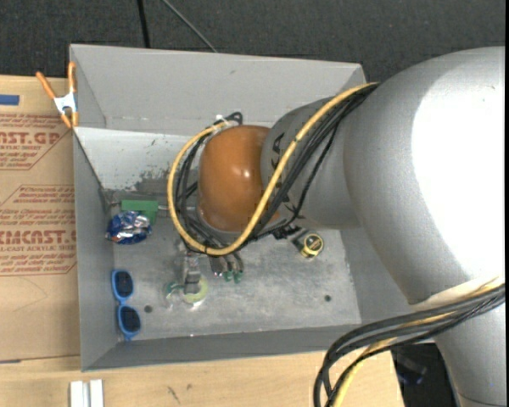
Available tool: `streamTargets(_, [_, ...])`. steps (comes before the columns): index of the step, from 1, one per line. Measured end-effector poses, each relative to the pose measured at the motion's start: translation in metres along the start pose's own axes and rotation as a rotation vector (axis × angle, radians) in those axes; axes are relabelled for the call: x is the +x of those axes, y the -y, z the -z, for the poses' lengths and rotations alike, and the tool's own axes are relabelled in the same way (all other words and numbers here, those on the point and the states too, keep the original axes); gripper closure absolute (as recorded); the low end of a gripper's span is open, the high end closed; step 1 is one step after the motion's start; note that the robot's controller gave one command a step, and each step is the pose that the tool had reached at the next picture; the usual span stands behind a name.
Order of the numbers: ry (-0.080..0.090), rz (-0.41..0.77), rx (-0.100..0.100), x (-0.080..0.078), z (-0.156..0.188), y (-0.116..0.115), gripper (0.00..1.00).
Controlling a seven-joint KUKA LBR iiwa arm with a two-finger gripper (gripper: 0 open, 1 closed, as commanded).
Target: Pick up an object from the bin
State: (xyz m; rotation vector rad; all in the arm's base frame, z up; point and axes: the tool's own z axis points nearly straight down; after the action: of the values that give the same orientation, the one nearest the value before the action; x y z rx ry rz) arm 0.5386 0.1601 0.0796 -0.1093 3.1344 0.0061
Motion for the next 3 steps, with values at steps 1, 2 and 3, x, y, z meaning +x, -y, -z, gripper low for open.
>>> streamTargets(1, [0.004, 0.036, 0.002, 0.024, 0.155, 0.001, 1.0])
streamTargets(2, [-0.003, 0.036, 0.003, 0.025, 0.151, 0.001, 0.0])
streamTargets(3, [-0.013, -0.087, 0.005, 0.038, 0.04, 0.022, 0.0])
